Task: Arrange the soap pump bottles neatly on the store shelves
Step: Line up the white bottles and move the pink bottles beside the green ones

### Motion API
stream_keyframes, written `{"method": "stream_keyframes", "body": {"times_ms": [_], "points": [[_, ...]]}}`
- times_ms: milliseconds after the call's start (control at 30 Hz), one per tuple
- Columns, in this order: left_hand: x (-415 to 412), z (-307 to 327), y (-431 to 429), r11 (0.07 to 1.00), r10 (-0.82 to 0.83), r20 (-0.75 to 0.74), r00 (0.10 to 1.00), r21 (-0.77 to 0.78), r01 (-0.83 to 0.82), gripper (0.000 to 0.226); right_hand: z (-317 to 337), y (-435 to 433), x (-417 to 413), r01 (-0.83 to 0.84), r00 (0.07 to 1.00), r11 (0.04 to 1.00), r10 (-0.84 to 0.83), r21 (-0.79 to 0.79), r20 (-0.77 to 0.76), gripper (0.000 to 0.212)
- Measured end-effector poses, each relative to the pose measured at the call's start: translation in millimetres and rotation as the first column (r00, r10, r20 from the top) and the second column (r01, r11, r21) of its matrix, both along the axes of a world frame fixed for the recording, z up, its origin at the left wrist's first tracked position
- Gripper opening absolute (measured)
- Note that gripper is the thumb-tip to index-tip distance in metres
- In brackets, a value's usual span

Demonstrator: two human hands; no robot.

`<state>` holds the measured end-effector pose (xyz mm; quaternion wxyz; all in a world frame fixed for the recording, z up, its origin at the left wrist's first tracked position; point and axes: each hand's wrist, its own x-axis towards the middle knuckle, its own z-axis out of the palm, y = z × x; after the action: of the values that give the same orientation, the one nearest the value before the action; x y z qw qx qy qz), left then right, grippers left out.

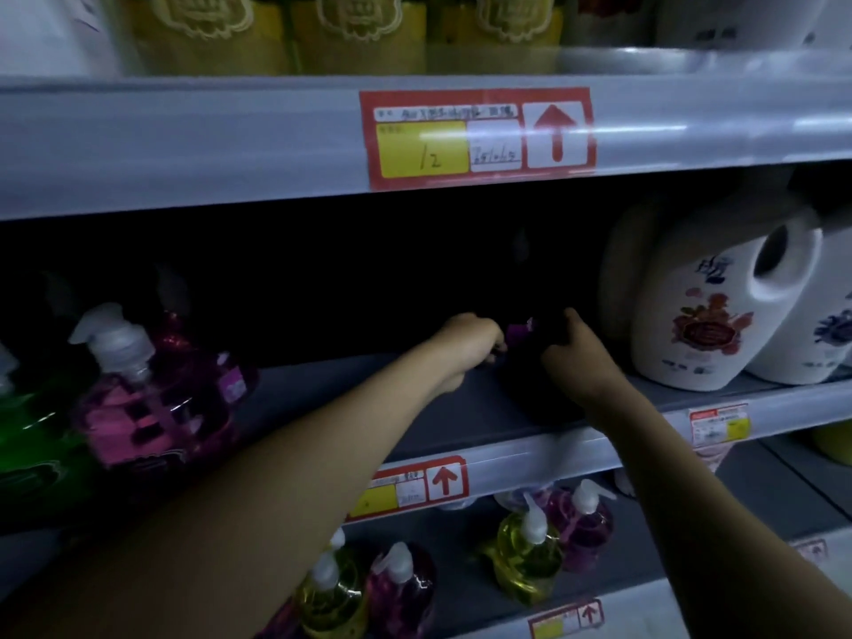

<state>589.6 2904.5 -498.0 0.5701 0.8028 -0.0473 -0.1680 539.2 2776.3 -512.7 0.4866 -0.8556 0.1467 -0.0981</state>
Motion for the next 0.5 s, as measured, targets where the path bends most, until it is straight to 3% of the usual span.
{"method": "stream_keyframes", "body": {"times_ms": [100, 200, 367, 433, 500], "points": [[-9, 1, 8, 1.000, 0.023, 0.041, 0.999, 0.009, -0.023, 0.008, 1, -1, -6, -0.023, 0.999, 1.000, 0.023, -0.008, 0.023, 0.050], [-24, 1, 29, 1.000, 0.020, 0.079, 0.997, 0.006, -0.021, 0.018, 12, 8, -23, -0.119, 0.993, 0.993, 0.119, -0.027, 0.006, 0.051], [-59, 7, 81, 0.999, -0.021, 0.142, 0.990, 0.046, 0.015, 0.049, 43, 29, -68, -0.360, 0.918, 0.927, 0.372, 0.110, -0.135, 0.042], [-73, 8, 99, 1.000, -0.003, 0.182, 0.983, 0.022, -0.001, 0.056, 47, 35, -72, -0.351, 0.923, 0.928, 0.365, 0.121, -0.122, 0.040], [-85, 4, 112, 0.997, 0.071, 0.235, 0.969, 0.003, -0.073, 0.061, 45, 43, -70, -0.261, 0.961, 0.963, 0.266, 0.066, -0.071, 0.051]]}}
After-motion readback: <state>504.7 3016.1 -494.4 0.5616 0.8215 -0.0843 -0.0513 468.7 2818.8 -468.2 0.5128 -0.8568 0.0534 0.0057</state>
